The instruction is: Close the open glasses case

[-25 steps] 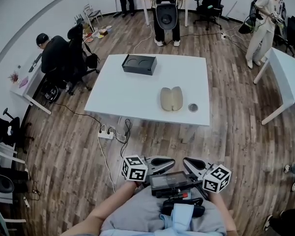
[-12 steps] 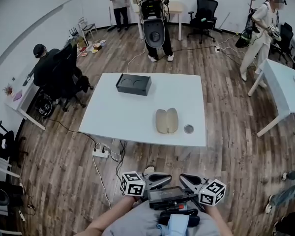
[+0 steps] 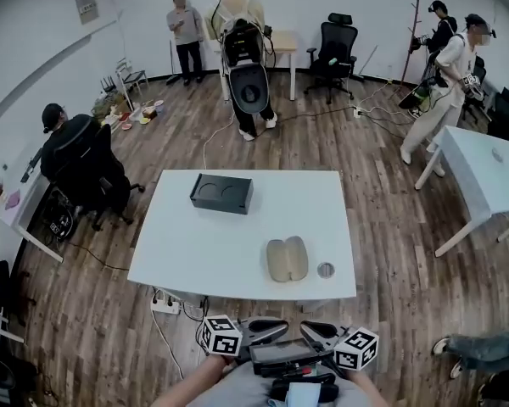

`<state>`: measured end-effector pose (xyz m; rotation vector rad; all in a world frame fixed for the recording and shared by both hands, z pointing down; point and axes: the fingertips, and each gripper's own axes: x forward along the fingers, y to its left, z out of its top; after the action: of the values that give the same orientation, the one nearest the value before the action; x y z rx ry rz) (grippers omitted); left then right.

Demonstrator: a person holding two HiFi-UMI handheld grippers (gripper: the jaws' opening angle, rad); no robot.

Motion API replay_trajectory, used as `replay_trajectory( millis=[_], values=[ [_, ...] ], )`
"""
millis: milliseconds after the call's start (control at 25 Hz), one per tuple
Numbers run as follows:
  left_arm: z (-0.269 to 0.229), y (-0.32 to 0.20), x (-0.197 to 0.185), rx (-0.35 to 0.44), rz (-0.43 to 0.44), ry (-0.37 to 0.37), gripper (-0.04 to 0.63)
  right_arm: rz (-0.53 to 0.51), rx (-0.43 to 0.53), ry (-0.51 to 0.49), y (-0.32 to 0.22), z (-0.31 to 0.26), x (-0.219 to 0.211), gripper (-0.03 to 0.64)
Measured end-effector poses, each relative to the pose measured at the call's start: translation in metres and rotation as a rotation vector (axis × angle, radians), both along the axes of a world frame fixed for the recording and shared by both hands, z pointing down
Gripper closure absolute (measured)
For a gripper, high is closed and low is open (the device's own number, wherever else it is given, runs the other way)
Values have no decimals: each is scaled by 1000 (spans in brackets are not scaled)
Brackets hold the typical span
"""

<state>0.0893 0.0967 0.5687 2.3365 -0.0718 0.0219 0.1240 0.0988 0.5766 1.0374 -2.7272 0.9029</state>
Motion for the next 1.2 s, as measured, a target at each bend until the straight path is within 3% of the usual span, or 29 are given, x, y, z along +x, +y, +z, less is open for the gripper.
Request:
replay_trajectory(
  millis=[280,440,640,920,1200],
  values=[
    [-10,-66,-28,0,42,42,575,56,-15,13,-61,-3,-24,586],
    [-18,-105,-37,47,58,54,575,138,-5,16,-99,-10,-19,586],
    [-11,-116,-65,40,79,62,575,139,-4,83,-107,-5,-46,586],
    [-15,-141,-45,104,119,64,575,125,25,98,-127,-4,-40,586],
    [-9,-125,-27,201,225,-15,575,138,15,115,-134,0,-32,586]
  ],
)
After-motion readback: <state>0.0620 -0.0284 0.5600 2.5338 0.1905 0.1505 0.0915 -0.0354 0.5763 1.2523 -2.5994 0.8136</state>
